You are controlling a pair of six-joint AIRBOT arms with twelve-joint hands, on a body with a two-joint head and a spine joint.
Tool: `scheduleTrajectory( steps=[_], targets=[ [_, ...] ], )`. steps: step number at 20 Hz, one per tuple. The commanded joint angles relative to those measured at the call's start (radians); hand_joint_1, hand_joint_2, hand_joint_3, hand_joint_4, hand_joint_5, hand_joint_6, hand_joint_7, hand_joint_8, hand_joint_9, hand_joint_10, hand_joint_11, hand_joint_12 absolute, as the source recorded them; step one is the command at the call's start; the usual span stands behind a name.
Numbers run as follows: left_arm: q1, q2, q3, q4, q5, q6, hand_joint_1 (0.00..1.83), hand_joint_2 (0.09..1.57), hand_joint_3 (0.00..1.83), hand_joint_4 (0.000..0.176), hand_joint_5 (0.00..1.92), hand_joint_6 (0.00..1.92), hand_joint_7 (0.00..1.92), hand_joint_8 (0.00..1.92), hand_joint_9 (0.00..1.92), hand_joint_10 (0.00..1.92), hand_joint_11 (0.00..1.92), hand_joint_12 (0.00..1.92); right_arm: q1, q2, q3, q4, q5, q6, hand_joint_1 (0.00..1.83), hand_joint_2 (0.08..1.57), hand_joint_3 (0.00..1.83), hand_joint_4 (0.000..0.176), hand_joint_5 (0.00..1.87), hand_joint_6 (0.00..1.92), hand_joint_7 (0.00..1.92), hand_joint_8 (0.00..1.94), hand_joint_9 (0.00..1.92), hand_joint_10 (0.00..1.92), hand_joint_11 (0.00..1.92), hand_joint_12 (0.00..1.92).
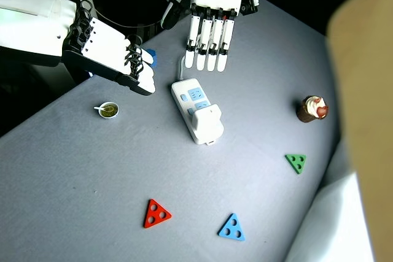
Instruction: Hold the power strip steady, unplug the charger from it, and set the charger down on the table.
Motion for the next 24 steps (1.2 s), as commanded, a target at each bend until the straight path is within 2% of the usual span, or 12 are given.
scheduleTrajectory(
  steps=[1,6,11,13,16,17,18,19,20,21,22,24],
  targets=[
    [-0.01,-0.007,-0.002,-0.015,-0.077,0.001,0.0,0.92,0.03,0.0,0.17,0.01,0.18,0.01,0.16,0.01,0.14,0.07,0.012,0.012,-0.001,0.03,0.072,-0.002,0.0,0.91,0.0,0.0,0.2,0.0,0.26,0.0,0.27,0.01,0.19,0.16],
    [-0.01,-0.029,-0.017,-0.011,0.018,0.0,0.0,0.93,0.02,0.0,0.18,0.01,0.19,0.01,0.16,0.01,0.14,0.07,0.011,0.012,-0.002,0.036,0.072,-0.002,0.03,0.92,0.0,0.0,0.23,0.01,0.3,0.01,0.31,0.02,0.24,0.17],
    [-0.01,-0.066,-0.011,0.011,0.075,0.001,0.0,0.93,0.01,0.0,0.16,0.0,0.17,0.0,0.15,0.0,0.13,0.06,0.007,0.012,-0.012,0.075,0.071,-0.002,0.0,0.92,0.0,0.0,0.22,0.0,0.27,0.0,0.27,0.0,0.22,0.16],
    [-0.01,-0.079,-0.011,0.013,0.107,0.013,0.0,0.93,0.01,0.0,0.16,0.0,0.17,0.0,0.15,0.0,0.13,0.06,0.004,0.021,-0.017,0.087,0.069,-0.002,0.06,0.95,0.01,0.0,0.19,0.0,0.24,0.0,0.25,0.0,0.2,0.15],
    [-0.013,-0.097,-0.01,0.033,0.154,0.014,0.0,0.93,0.01,0.0,0.17,0.0,0.18,0.0,0.17,0.01,0.15,0.07,0.003,0.029,-0.023,0.094,0.069,0.003,0.34,1.0,0.02,0.0,0.19,0.01,0.25,0.01,0.26,0.01,0.21,0.15],
    [-0.016,-0.106,-0.008,0.037,0.177,0.015,0.0,0.93,0.01,0.0,0.17,0.0,0.18,0.0,0.17,0.01,0.15,0.07,0.002,0.031,-0.023,0.094,0.069,0.018,0.34,1.0,0.02,0.0,0.19,0.01,0.25,0.01,0.26,0.01,0.21,0.15],
    [-0.017,-0.114,-0.006,0.037,0.188,0.015,0.0,0.93,0.01,0.0,0.17,0.0,0.18,0.0,0.17,0.01,0.16,0.07,-0.004,0.031,-0.023,0.084,0.064,0.041,0.43,1.0,0.01,0.0,0.21,0.01,0.27,0.01,0.28,0.01,0.23,0.16],
    [-0.017,-0.126,0.001,0.037,0.201,0.015,0.0,0.93,0.01,0.0,0.17,0.0,0.18,0.0,0.17,0.01,0.16,0.07,-0.009,0.031,-0.023,0.045,0.043,0.092,0.43,1.0,0.01,0.0,0.21,0.01,0.27,0.01,0.28,0.01,0.23,0.16],
    [-0.017,-0.133,0.004,0.036,0.206,0.015,0.0,0.93,0.0,0.0,0.15,0.0,0.17,0.0,0.15,0.0,0.13,0.06,-0.013,0.031,-0.023,0.056,0.032,0.117,0.53,1.0,0.01,0.0,0.14,0.0,0.21,0.0,0.24,0.0,0.22,0.16],
    [-0.017,-0.138,0.006,0.032,0.217,0.014,0.0,0.93,0.01,0.0,0.17,0.01,0.18,0.01,0.16,0.01,0.14,0.06,-0.014,0.031,-0.028,0.082,0.013,0.129,0.68,1.01,0.01,0.0,0.12,0.0,0.21,0.0,0.23,0.0,0.21,0.16],
    [-0.016,-0.142,0.007,0.029,0.228,0.014,0.0,0.93,0.0,0.0,0.17,0.01,0.18,0.01,0.16,0.01,0.14,0.06,-0.014,0.031,-0.036,0.119,-0.006,0.129,0.75,1.02,0.01,0.0,0.11,0.0,0.19,0.0,0.22,0.0,0.21,0.15],
    [-0.017,-0.153,0.015,0.026,0.24,0.014,0.0,0.93,0.0,0.0,0.16,0.0,0.18,0.0,0.16,0.0,0.14,0.06,-0.015,0.027,-0.046,0.244,-0.025,0.07,0.93,1.03,0.01,0.0,0.11,0.0,0.19,0.0,0.23,0.01,0.23,0.17]
  ],
)
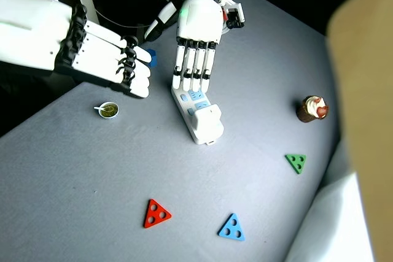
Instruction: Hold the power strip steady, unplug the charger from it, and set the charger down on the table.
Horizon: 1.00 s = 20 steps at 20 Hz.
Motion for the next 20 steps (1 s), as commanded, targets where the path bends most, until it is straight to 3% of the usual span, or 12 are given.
scheduleTrajectory(
  steps=[1,6,8,11,13,20],
  targets=[
    [-0.014,-0.013,0.004,-0.015,-0.069,0.0,0.0,0.93,0.0,0.0,0.17,0.0,0.19,0.01,0.16,0.01,0.15,0.06,0.008,0.003,-0.001,0.117,0.072,-0.035,0.97,1.03,0.01,0.0,0.12,0.01,0.2,0.01,0.23,0.01,0.24,0.18],
    [-0.013,-0.033,0.019,-0.035,-0.046,-0.005,0.0,0.93,0.0,0.0,0.15,0.0,0.16,0.0,0.14,0.0,0.13,0.05,-0.014,-0.052,0.04,0.588,0.076,-0.241,1.09,1.06,0.0,0.0,0.15,0.0,0.28,0.01,0.32,0.01,0.31,0.24],
    [-0.012,-0.044,0.025,-0.035,-0.037,-0.015,0.0,0.93,0.0,0.0,0.16,0.01,0.18,0.01,0.16,0.01,0.15,0.05,-0.038,-0.08,0.065,0.677,0.118,-0.277,1.1,1.05,0.0,0.0,0.15,0.0,0.26,0.0,0.3,0.0,0.28,0.23],
    [-0.005,-0.057,0.032,-0.035,-0.029,-0.026,0.0,0.93,0.0,0.0,0.17,0.01,0.18,0.01,0.16,0.01,0.15,0.05,-0.068,-0.162,0.131,0.885,0.174,-0.329,1.1,1.03,0.0,0.0,0.17,0.0,0.24,0.0,0.29,0.0,0.15,0.52],
    [-0.001,-0.065,0.035,-0.035,-0.025,-0.033,0.0,0.93,0.0,0.0,0.16,0.0,0.18,0.0,0.16,0.0,0.15,0.05,-0.088,-0.216,0.165,0.962,0.188,-0.349,1.08,1.03,0.0,0.0,0.2,0.0,0.25,0.0,0.3,0.0,0.09,0.65],
    [0.025,-0.103,0.048,-0.035,-0.024,-0.054,0.0,0.94,0.0,0.0,0.17,0.0,0.18,0.0,0.16,0.0,0.15,0.05,-0.102,-0.417,0.313,1.281,0.245,-0.454,1.07,1.08,0.0,0.0,0.23,0.0,0.27,0.0,0.3,0.0,0.07,0.72]
  ],
)
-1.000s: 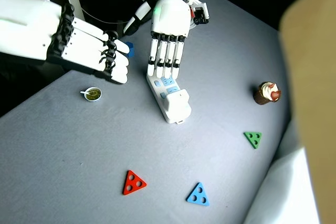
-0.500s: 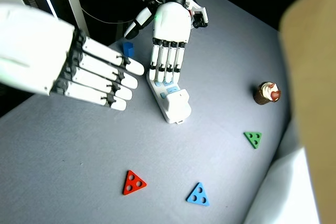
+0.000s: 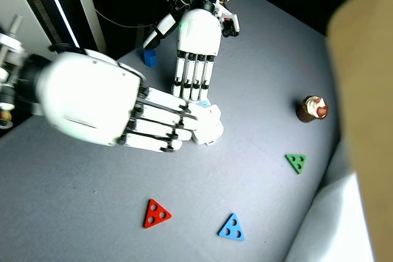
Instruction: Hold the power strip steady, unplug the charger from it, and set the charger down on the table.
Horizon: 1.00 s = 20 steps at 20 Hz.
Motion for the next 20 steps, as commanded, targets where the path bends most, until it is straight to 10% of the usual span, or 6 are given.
scheduleTrajectory(
  steps=[1,20],
  targets=[
    [0.003,-0.018,0.0,-0.005,-0.056,-0.007,0.0,0.94,0.0,0.0,0.17,0.0,0.19,0.0,0.17,0.0,0.15,0.05,0.012,0.005,0.002,0.012,0.104,-0.003,1.07,1.07,0.0,0.0,0.22,0.0,0.27,0.0,0.3,0.0,0.08,0.72],
    [0.015,-0.006,-0.002,-0.005,-0.048,-0.007,0.0,0.95,0.0,0.0,0.15,0.0,0.17,0.0,0.16,0.0,0.17,0.04,0.017,-0.219,0.054,0.157,0.233,-0.064,1.14,1.05,0.0,0.0,0.27,0.0,0.33,0.0,0.36,0.0,0.16,0.62]
  ],
)
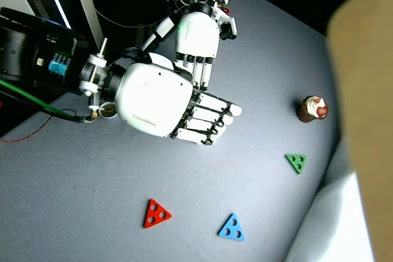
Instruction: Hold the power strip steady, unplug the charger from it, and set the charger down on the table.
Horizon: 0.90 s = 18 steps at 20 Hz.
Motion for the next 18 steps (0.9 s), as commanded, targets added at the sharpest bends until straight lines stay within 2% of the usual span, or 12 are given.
scheduleTrajectory(
  steps=[1,12,15,18],
  targets=[
    [0.003,-0.003,-0.005,-0.004,-0.041,-0.005,0.0,0.95,0.0,0.0,0.15,0.0,0.17,0.0,0.16,0.0,0.16,0.04,0.002,0.005,0.006,-0.025,0.097,0.006,1.15,1.04,0.0,0.0,0.28,0.01,0.32,0.0,0.34,0.0,0.16,0.61],
    [0.015,-0.004,-0.009,-0.004,-0.041,-0.007,0.0,0.95,0.0,0.0,0.16,0.0,0.19,0.0,0.18,0.0,0.18,0.04,-0.046,-0.076,0.071,-0.024,0.127,0.0,1.19,1.01,0.0,0.0,0.26,0.0,0.33,0.0,0.36,0.0,0.18,0.57],
    [0.019,-0.009,-0.009,-0.004,-0.04,-0.014,0.0,0.95,0.0,0.0,0.16,0.0,0.17,0.0,0.16,0.0,0.15,0.03,-0.053,-0.095,0.089,-0.024,0.139,0.0,1.18,1.01,0.0,0.0,0.34,0.01,0.37,0.0,0.41,0.01,0.21,0.59],
    [0.02,-0.013,-0.008,-0.004,-0.04,-0.014,0.0,0.96,0.0,0.0,0.15,0.0,0.17,0.0,0.16,0.0,0.15,0.03,-0.062,-0.109,0.104,-0.025,0.144,0.004,1.17,1.02,0.0,0.0,0.31,0.0,0.35,0.0,0.38,0.0,0.19,0.59]
  ],
)
